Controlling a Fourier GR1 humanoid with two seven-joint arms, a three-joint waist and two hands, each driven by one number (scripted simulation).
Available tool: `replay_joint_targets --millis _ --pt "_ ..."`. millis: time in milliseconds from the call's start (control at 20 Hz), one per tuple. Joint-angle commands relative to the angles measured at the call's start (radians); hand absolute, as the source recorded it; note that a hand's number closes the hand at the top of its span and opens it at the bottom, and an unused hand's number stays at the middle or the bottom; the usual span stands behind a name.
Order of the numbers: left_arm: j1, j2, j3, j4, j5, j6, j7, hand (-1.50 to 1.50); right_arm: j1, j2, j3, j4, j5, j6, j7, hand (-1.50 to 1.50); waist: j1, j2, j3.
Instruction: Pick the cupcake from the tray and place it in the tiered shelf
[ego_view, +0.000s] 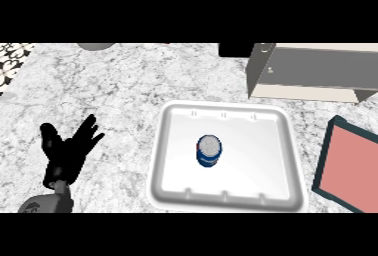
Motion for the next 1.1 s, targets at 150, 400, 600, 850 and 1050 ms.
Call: replay_joint_targets --millis 150,400,600,850,1050 --pt "0.01 0.011 0.011 0.013 0.012 -0.017 0.017 0.0 -0.018 0.002 -0.14 0.033 -0.146 -0.024 0.017 -1.5 -0.005 0.001 -0.004" --pt "0.036 0.001 0.007 0.013 0.011 -0.023 -0.015 0.0 -0.065 -0.077 -0.205 0.047 -0.186 -0.111 0.062 -1.5 0.003 0.005 -0.005" --pt "0.005 -0.022 -0.021 0.012 -0.019 0.004 -0.001 0.0 -0.019 -0.159 -0.205 0.058 -0.159 -0.176 0.029 -1.5 0.002 0.009 -0.004" --pt "0.024 0.007 0.011 -0.031 0.021 -0.019 0.031 0.0 -0.05 -0.28 -0.256 0.077 -0.183 -0.226 0.139 -1.5 0.001 0.004 -0.004" --pt "0.036 0.005 0.003 -0.038 0.003 -0.01 0.025 0.0 0.028 -0.352 -0.321 0.115 -0.242 -0.197 0.079 -1.5 0.001 0.005 -0.003"
